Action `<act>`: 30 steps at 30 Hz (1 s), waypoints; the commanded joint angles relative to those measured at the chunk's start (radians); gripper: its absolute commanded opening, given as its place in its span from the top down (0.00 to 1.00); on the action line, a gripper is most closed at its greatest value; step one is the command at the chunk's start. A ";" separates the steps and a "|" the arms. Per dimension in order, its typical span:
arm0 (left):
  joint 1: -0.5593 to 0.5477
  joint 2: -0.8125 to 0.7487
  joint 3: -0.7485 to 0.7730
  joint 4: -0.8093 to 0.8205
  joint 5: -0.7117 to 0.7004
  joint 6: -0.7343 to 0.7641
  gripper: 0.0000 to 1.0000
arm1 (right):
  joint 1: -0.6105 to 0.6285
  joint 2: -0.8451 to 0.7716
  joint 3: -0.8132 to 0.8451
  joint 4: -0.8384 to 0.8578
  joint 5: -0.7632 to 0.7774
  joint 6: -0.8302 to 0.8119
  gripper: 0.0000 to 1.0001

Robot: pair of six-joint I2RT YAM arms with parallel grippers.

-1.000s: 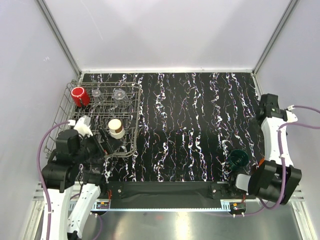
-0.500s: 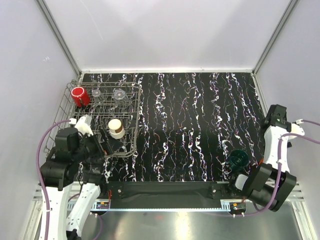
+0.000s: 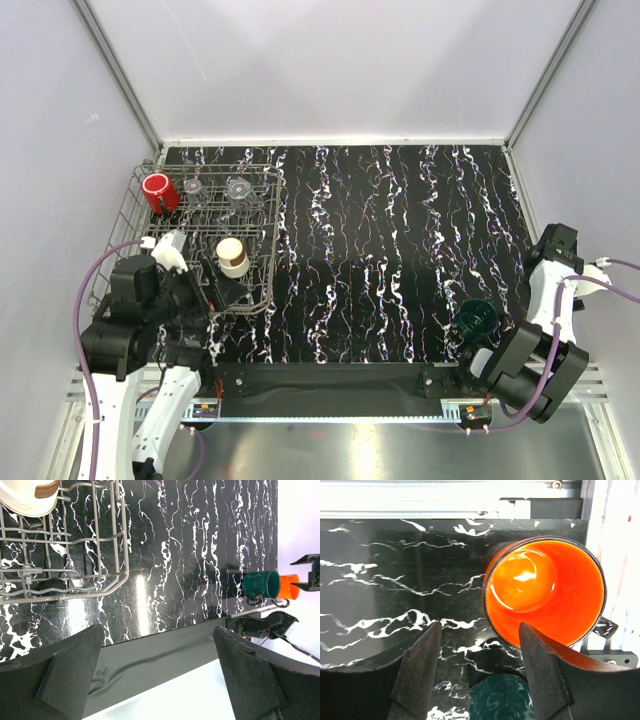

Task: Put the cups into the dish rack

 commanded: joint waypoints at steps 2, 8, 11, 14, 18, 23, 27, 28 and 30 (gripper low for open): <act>0.002 -0.004 0.012 0.028 0.038 0.013 0.01 | -0.033 0.021 -0.038 0.051 0.011 0.021 0.31; 0.002 -0.006 0.018 0.020 0.035 0.019 0.01 | -0.055 0.081 -0.029 0.042 -0.012 0.030 0.48; 0.002 -0.007 0.019 0.022 0.037 0.017 0.01 | -0.056 0.088 -0.032 0.052 -0.030 0.024 0.58; 0.002 -0.007 0.025 0.019 0.038 0.019 0.01 | -0.056 0.095 -0.033 0.057 -0.039 0.017 0.65; 0.002 -0.004 0.042 0.010 0.030 0.027 0.01 | -0.056 0.093 -0.035 0.057 -0.053 0.014 0.76; 0.002 -0.015 0.039 0.007 0.033 0.024 0.01 | -0.056 0.088 -0.032 0.052 -0.073 0.000 1.00; 0.002 -0.025 0.027 0.010 0.041 0.017 0.01 | -0.056 0.081 -0.032 0.060 -0.087 -0.013 1.00; 0.002 -0.029 0.025 0.013 0.043 0.014 0.01 | -0.056 0.073 -0.033 0.062 -0.090 -0.025 1.00; 0.004 -0.032 0.025 0.014 0.049 0.008 0.01 | -0.056 0.056 -0.030 0.063 -0.099 -0.036 1.00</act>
